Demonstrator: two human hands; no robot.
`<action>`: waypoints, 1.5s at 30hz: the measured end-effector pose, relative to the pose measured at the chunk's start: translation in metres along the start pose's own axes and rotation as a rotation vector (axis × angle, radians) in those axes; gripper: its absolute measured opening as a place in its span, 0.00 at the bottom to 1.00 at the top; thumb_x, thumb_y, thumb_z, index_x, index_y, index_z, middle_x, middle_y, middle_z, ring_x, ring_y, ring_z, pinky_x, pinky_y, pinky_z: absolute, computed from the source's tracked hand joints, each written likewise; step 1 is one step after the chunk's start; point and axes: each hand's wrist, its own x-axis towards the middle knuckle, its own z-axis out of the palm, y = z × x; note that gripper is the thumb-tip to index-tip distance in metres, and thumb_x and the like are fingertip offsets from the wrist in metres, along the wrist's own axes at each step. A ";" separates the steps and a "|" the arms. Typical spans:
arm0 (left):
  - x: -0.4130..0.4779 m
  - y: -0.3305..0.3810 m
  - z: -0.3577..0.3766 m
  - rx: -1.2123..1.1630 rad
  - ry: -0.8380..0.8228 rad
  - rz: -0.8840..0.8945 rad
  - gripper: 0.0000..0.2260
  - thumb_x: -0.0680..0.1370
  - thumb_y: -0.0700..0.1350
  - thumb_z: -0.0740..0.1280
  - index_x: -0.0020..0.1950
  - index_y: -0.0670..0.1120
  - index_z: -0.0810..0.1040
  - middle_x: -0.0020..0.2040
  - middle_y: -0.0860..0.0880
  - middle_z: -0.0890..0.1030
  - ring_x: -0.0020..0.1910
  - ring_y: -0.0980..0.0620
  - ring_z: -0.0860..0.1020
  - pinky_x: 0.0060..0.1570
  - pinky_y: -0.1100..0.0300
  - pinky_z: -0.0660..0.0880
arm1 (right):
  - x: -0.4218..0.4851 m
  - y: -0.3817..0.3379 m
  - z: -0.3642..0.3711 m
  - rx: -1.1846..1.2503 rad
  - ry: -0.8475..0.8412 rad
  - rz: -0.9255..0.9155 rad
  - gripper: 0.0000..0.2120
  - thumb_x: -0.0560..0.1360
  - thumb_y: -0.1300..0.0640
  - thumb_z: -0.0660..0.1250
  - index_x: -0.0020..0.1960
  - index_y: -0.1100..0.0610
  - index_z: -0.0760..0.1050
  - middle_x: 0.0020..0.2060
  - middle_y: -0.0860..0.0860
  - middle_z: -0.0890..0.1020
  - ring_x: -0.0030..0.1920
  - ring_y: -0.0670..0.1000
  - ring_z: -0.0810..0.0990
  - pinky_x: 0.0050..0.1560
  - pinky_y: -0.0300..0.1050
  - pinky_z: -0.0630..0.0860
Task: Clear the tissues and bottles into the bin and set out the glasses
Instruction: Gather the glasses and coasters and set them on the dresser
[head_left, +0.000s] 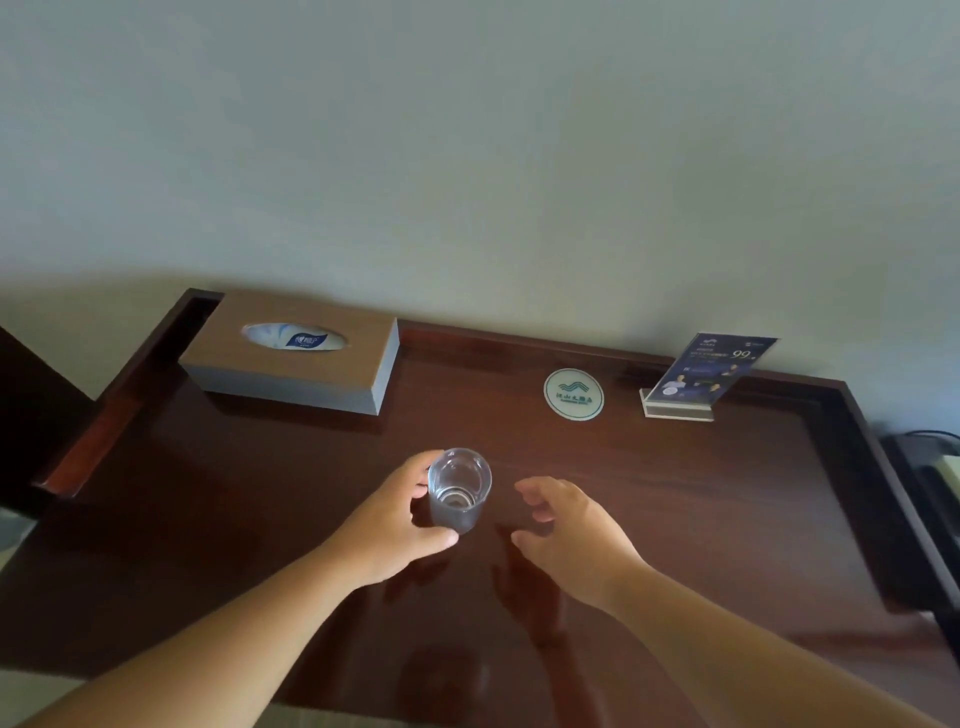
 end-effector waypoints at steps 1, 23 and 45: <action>0.001 0.000 0.005 -0.033 0.021 0.016 0.35 0.63 0.56 0.74 0.65 0.73 0.61 0.63 0.67 0.71 0.63 0.67 0.69 0.58 0.62 0.69 | -0.006 0.002 0.002 -0.003 0.004 0.017 0.24 0.72 0.51 0.70 0.67 0.44 0.69 0.56 0.39 0.74 0.49 0.35 0.73 0.42 0.23 0.65; 0.049 0.043 0.026 -0.080 0.180 0.160 0.29 0.66 0.52 0.77 0.60 0.69 0.67 0.60 0.66 0.75 0.59 0.63 0.75 0.60 0.56 0.73 | -0.017 0.038 -0.038 0.055 0.114 0.082 0.23 0.72 0.51 0.71 0.65 0.44 0.70 0.53 0.37 0.74 0.47 0.33 0.74 0.42 0.25 0.67; 0.199 0.135 0.089 -0.044 0.266 0.125 0.30 0.66 0.50 0.77 0.64 0.59 0.67 0.57 0.59 0.72 0.56 0.60 0.73 0.55 0.59 0.70 | 0.036 0.129 -0.111 0.131 0.166 0.107 0.20 0.72 0.52 0.71 0.62 0.43 0.72 0.49 0.37 0.75 0.45 0.34 0.75 0.41 0.24 0.67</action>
